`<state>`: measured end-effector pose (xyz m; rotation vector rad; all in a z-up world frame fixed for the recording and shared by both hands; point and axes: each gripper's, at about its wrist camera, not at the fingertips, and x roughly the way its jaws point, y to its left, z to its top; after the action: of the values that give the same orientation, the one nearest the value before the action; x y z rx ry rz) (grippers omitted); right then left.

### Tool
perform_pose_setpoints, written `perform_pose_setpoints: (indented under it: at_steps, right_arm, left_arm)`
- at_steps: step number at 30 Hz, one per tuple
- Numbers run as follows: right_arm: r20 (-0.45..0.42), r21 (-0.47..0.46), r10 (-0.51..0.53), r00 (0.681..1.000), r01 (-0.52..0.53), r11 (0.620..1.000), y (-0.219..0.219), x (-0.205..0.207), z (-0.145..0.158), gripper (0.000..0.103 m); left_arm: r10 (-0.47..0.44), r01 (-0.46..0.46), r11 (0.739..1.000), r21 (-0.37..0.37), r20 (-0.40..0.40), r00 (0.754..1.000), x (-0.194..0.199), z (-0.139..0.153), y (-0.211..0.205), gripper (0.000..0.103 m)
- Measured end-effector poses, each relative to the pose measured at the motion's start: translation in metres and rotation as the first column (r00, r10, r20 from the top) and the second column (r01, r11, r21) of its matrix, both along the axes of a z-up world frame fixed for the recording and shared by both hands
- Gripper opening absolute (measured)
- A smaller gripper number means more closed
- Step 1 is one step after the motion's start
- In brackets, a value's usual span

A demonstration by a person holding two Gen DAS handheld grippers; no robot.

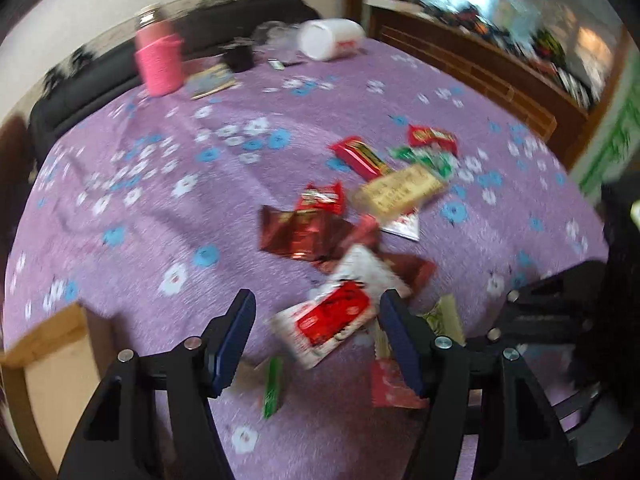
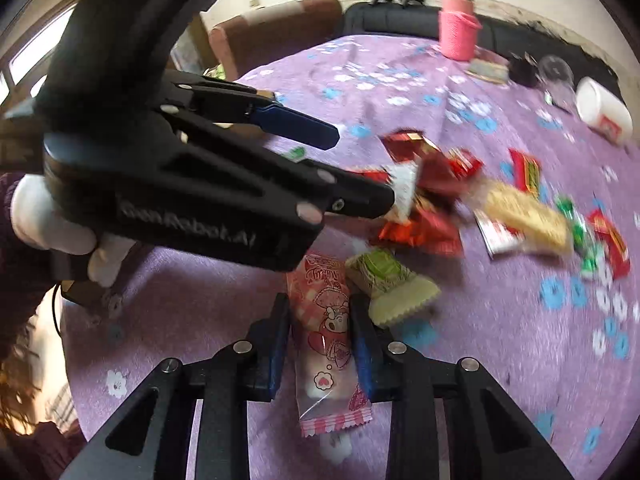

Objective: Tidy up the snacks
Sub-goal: 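Grasp the pink cartoon snack bag with the right tool and drop it into the cardboard box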

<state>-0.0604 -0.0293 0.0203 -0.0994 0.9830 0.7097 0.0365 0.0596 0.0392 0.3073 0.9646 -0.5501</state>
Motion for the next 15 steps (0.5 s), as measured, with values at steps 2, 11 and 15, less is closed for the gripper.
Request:
perform_pose_setpoints:
  at_steps: [2, 11, 15]
  right_arm:
    - [-0.025, 0.035, -0.019, 0.999, 0.020, 0.999, -0.010, -0.002, 0.000, 0.031]
    - [-0.060, 0.110, -0.091, 0.994, 0.097, 0.989, -0.040, -0.011, -0.001, 0.031]
    - [-0.060, 0.138, -0.109, 0.992, 0.117, 0.984, -0.047, -0.023, 0.006, 0.031]
  left_arm:
    - [-0.041, 0.040, 0.998, 0.042, 0.019, 0.999, -0.001, -0.006, -0.011, 0.063]
    - [-0.069, 0.067, 0.993, 0.093, 0.015, 0.998, -0.009, -0.019, -0.028, 0.040]
    - [-0.029, 0.027, 0.998, 0.049, 0.041, 0.999, -0.022, -0.005, -0.020, 0.027]
